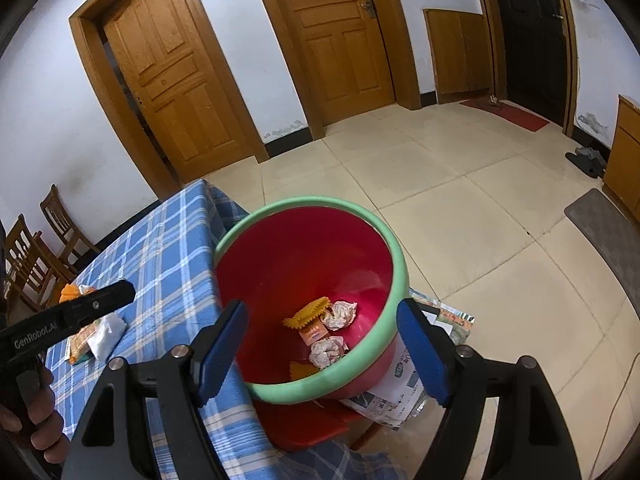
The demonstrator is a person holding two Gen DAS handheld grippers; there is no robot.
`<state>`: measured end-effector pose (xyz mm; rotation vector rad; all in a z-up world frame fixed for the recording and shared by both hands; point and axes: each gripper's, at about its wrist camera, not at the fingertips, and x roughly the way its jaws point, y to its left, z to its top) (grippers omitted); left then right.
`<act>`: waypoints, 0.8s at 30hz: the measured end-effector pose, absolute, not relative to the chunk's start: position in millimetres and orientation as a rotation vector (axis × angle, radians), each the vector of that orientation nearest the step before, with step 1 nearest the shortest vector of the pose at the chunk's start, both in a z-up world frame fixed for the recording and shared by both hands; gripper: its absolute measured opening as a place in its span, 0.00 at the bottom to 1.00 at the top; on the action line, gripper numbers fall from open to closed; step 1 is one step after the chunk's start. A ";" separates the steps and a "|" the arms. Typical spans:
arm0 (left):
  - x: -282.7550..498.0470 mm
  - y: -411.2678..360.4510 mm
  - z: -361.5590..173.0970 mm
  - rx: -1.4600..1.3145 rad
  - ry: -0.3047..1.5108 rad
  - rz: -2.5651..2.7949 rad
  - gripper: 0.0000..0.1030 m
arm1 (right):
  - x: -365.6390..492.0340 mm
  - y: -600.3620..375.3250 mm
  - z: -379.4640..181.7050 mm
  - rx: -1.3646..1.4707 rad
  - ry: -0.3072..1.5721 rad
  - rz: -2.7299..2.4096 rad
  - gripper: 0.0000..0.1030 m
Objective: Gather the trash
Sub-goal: 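Move both tools back over the table toward the white glove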
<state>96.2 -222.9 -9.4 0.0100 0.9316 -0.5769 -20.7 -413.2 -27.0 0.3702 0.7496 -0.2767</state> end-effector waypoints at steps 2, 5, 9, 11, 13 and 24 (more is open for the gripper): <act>93.2 -214.4 -7.8 -0.001 0.928 -0.565 0.35 | -21.1 -408.1 -23.3 0.361 0.746 -0.270 0.78; 90.5 -202.1 -6.0 -0.013 0.924 -0.542 0.36 | -21.8 -400.2 -18.8 0.350 0.743 -0.253 0.78; 86.8 -186.5 -2.9 -0.028 0.916 -0.516 0.37 | -20.6 -388.5 -14.3 0.337 0.743 -0.222 0.78; 84.6 -177.3 -1.7 -0.040 0.912 -0.502 0.37 | -20.5 -383.4 -12.9 0.335 0.744 -0.207 0.78; 83.3 -167.4 -1.4 -0.049 0.909 -0.484 0.37 | -20.2 -376.4 -11.7 0.328 0.745 -0.190 0.79; 80.5 -100.4 -7.2 -0.109 0.908 -0.347 0.42 | -17.4 -351.8 -10.3 0.324 0.739 -0.145 0.80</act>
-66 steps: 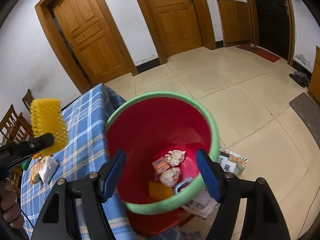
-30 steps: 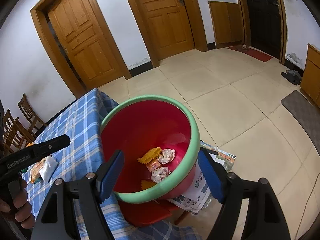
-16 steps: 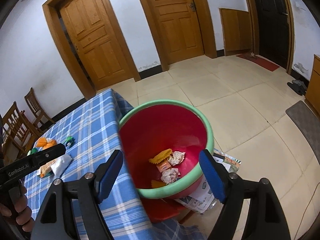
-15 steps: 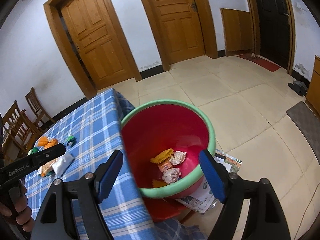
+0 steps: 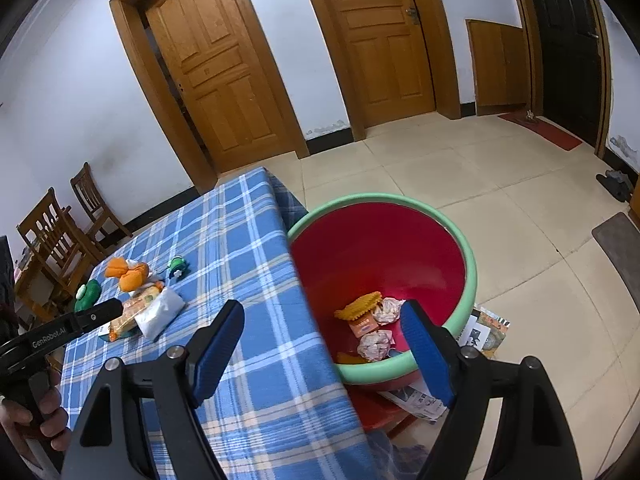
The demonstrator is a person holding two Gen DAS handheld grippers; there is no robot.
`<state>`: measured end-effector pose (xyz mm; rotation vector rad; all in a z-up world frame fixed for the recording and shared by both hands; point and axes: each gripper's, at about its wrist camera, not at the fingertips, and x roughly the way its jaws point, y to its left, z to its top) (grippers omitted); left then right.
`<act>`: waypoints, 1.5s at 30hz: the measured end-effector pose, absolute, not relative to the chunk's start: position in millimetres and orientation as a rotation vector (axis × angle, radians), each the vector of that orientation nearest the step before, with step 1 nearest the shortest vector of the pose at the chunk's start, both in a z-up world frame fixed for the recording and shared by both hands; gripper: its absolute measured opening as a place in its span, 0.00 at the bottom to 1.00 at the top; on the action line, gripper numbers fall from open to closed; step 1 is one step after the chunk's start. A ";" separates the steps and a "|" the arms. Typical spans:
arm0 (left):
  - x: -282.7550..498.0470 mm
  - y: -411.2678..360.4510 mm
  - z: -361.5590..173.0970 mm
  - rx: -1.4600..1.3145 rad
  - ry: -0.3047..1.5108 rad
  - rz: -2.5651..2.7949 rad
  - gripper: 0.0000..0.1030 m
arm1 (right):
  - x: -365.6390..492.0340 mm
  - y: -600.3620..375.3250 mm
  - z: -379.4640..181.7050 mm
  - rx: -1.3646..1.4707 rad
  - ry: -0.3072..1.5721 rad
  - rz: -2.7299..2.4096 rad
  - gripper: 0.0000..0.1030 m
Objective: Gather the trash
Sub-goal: 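Move both tools back over the table toward the white glove, then grasp the white glove with the left tool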
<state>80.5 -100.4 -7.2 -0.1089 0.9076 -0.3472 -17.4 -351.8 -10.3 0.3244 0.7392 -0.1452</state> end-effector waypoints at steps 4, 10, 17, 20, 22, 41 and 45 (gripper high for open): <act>81.8 -73.9 -10.5 -0.141 0.905 -0.296 0.42 | -14.7 -344.5 -10.4 0.321 0.746 -0.139 0.80; 87.1 -35.8 -18.4 -0.182 0.911 -0.211 0.43 | -11.2 -332.1 -13.9 0.304 0.764 -0.122 0.80; 94.2 -0.3 -30.2 -0.179 0.917 -0.108 0.50 | -5.4 -318.1 -19.8 0.290 0.792 -0.104 0.80; 99.5 4.9 -34.8 -0.161 0.923 -0.090 0.54 | -3.4 -313.1 -22.3 0.282 0.803 -0.099 0.80; 105.5 9.1 -38.4 -0.146 0.923 -0.074 0.54 | -2.3 -310.3 -23.8 0.278 0.809 -0.098 0.80; 159.9 -2.8 -44.3 -0.164 0.911 -0.141 0.54 | 10.7 -305.3 -39.0 0.278 0.864 -0.122 0.80; 176.4 -11.0 -46.4 -0.156 0.911 -0.164 0.54 | 14.3 -308.5 -42.2 0.281 0.873 -0.136 0.80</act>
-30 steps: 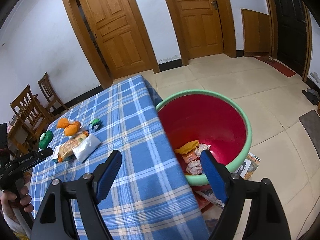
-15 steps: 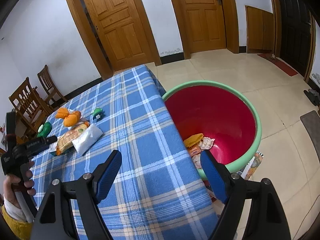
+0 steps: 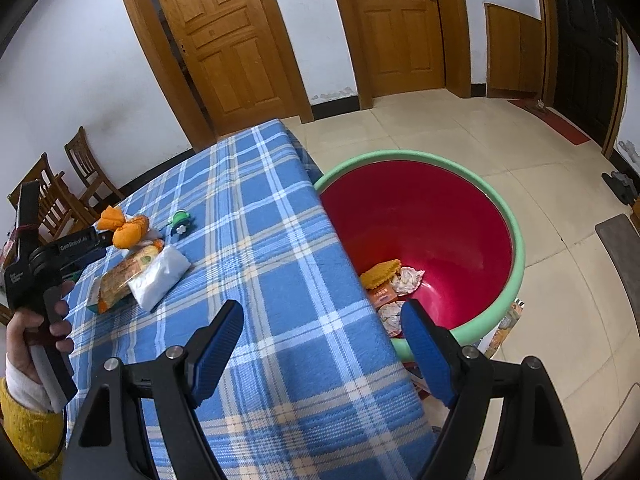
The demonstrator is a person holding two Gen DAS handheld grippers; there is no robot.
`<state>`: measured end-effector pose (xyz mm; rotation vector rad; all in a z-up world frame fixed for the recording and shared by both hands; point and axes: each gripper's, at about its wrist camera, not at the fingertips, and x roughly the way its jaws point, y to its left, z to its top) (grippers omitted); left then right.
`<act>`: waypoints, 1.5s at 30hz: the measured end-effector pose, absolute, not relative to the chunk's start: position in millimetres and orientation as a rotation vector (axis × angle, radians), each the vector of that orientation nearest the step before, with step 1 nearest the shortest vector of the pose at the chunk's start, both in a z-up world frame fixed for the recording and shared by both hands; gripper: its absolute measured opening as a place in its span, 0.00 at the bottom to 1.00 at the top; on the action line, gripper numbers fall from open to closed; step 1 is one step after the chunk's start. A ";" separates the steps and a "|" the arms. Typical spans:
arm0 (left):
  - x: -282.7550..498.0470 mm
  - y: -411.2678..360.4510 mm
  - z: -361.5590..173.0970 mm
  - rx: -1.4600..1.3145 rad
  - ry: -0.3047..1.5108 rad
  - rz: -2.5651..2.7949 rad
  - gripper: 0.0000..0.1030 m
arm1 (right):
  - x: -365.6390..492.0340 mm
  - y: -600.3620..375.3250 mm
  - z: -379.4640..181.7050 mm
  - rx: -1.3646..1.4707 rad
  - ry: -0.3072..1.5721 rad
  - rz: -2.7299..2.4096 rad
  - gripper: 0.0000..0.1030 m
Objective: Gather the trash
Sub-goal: 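Grasp the white glove with the left tool, then grasp the white plastic bag roll with the right tool while the left tool holds the glove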
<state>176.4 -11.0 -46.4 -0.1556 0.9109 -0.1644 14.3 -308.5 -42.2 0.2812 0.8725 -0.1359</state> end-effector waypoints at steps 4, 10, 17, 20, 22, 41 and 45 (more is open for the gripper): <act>191.7 -17.2 -49.4 -0.157 0.906 -0.192 0.54 | 18.2 -312.1 -43.8 0.285 0.877 -0.150 0.80; 210.2 -18.7 -56.7 -0.221 0.924 -0.203 0.54 | 22.9 -316.0 -46.0 0.291 0.885 -0.165 0.80; 214.2 -23.0 -68.3 -0.292 0.954 -0.291 0.44 | 28.4 -314.2 -48.8 0.287 0.899 -0.157 0.80; 211.1 -24.8 -68.4 -0.297 0.944 -0.311 0.35 | 30.6 -310.3 -49.2 0.282 0.901 -0.146 0.80; 209.5 -25.0 -66.9 -0.304 0.940 -0.322 0.31 | 32.3 -307.2 -48.4 0.275 0.900 -0.138 0.80; 137.8 27.3 -14.9 -0.389 0.783 -0.254 0.22 | 60.5 -244.7 -44.3 0.157 0.903 0.034 0.80; 118.9 47.6 -12.0 -0.404 0.777 -0.219 0.22 | 66.9 -229.5 -45.5 0.137 0.906 0.079 0.80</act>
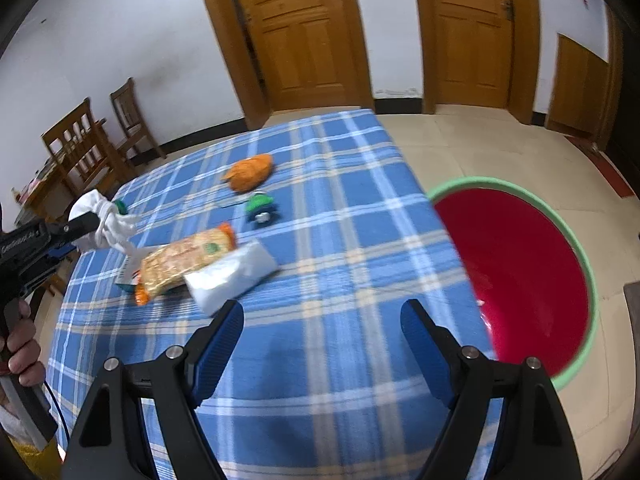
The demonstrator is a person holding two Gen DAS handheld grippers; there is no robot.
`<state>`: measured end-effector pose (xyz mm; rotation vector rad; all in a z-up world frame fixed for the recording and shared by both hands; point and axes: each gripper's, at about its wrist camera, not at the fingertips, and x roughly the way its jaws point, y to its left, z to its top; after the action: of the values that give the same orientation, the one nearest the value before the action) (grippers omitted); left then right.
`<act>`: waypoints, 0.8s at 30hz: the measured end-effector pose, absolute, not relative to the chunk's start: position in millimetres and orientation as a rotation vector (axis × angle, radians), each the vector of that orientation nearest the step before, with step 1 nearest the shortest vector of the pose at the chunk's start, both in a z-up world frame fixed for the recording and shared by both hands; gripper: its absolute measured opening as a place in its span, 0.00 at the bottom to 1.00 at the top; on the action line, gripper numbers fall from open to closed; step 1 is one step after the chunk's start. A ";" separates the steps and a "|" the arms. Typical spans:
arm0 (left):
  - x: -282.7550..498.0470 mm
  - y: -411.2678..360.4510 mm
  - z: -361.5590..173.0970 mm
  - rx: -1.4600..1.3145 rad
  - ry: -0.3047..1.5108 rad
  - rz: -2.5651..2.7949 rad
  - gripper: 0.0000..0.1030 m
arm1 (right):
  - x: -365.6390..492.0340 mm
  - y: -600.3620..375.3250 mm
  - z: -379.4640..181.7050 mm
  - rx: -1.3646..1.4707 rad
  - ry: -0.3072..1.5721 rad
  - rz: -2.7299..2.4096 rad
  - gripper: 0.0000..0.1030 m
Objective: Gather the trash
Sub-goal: 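Grasp the white plastic bag roll with the right tool while the left tool holds the glove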
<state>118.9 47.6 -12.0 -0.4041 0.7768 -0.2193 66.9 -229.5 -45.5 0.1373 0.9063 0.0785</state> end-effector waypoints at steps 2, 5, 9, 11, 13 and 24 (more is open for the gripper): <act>111.8 56.9 -13.2 -0.406 0.783 -0.203 0.22 | 71.8 -221.5 -47.1 0.128 0.912 0.103 0.81; 101.3 66.0 -15.3 -0.401 0.793 -0.186 0.22 | 78.6 -208.3 -50.1 0.112 0.923 0.134 0.84; 89.0 77.2 -19.5 -0.401 0.814 -0.157 0.22 | 87.8 -192.4 -55.6 0.087 0.939 0.171 0.86; 86.2 80.6 -23.1 -0.397 0.828 -0.141 0.22 | 92.3 -184.9 -58.4 0.076 0.946 0.182 0.87; 80.6 85.8 -28.2 -0.397 0.838 -0.124 0.22 | 96.9 -177.9 -61.9 0.061 0.953 0.190 0.87; 65.3 105.7 -47.0 -0.413 0.874 -0.080 0.22 | 116.3 -159.2 -75.8 -0.007 0.966 0.202 0.88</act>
<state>65.3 105.7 -47.0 -0.4129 0.8742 -0.0802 116.3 -159.2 -75.8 -0.0072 0.9662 0.2024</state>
